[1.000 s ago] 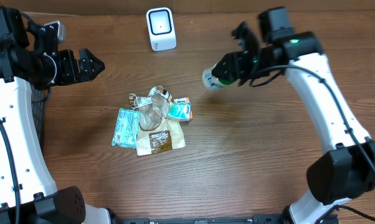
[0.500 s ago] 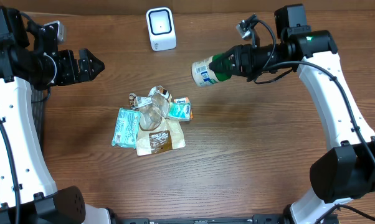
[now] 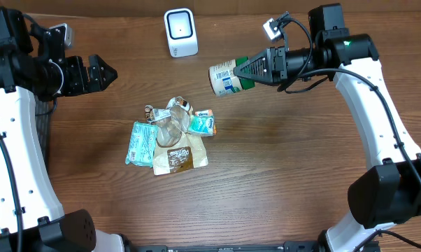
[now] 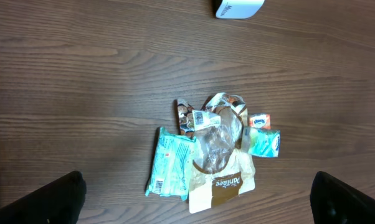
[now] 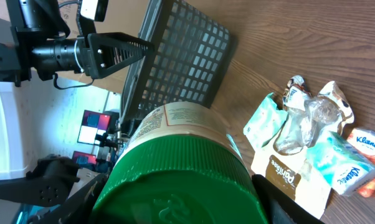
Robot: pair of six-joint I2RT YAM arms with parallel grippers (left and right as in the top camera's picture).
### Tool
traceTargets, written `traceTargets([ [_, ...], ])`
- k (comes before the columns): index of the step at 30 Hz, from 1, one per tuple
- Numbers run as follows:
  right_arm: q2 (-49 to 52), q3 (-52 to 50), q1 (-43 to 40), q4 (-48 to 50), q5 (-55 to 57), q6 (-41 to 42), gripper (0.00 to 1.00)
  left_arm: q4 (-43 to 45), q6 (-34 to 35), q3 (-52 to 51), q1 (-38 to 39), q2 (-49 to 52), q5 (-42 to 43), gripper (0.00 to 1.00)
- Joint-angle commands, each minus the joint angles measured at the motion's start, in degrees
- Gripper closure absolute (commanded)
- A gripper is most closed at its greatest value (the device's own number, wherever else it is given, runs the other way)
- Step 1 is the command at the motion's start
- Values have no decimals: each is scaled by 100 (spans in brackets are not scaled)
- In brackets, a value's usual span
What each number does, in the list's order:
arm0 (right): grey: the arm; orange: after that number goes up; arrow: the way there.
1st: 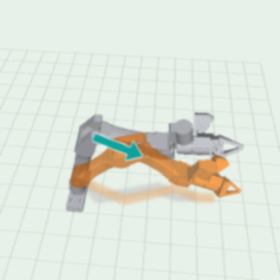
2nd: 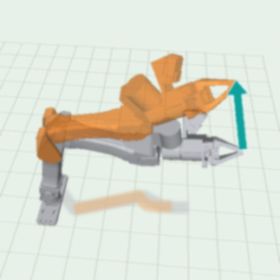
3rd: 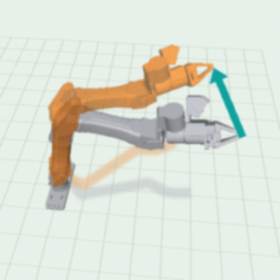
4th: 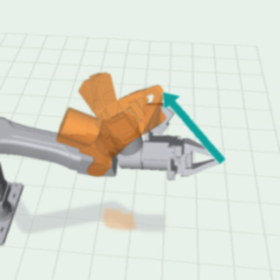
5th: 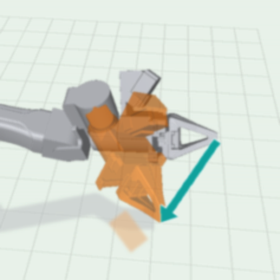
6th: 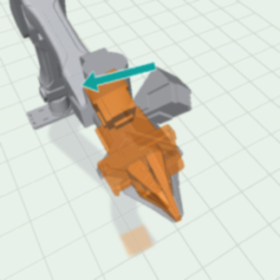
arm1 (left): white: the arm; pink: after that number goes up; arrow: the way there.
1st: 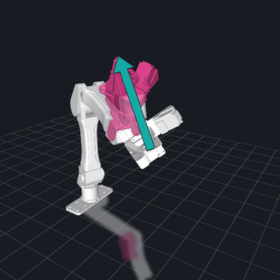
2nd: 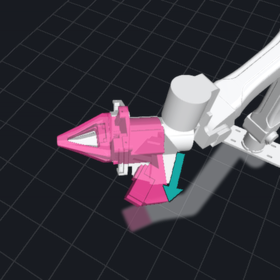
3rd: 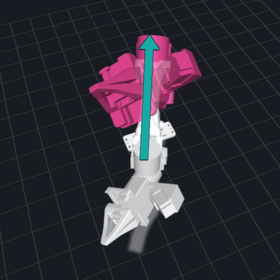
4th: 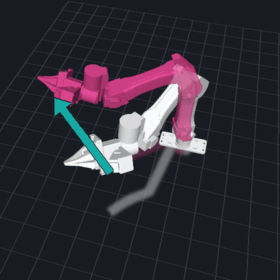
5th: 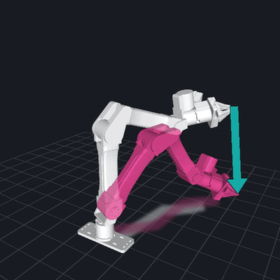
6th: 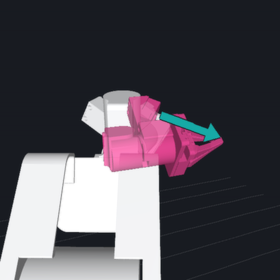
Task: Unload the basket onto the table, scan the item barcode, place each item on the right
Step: 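Raise the green-lidded jar with the right gripper and rotate it sideways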
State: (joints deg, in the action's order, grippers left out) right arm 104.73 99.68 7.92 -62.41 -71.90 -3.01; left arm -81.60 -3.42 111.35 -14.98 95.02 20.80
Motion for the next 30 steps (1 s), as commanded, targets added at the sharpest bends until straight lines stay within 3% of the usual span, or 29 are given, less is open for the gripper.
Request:
traceTargets([
  [1,-85,120,24,39,-136,-26,73,0,-131,28,42,-63,-46,0],
  [30,-85,116,127,59,339,-63,74,-2,-131,28,42,-63,-46,0],
])
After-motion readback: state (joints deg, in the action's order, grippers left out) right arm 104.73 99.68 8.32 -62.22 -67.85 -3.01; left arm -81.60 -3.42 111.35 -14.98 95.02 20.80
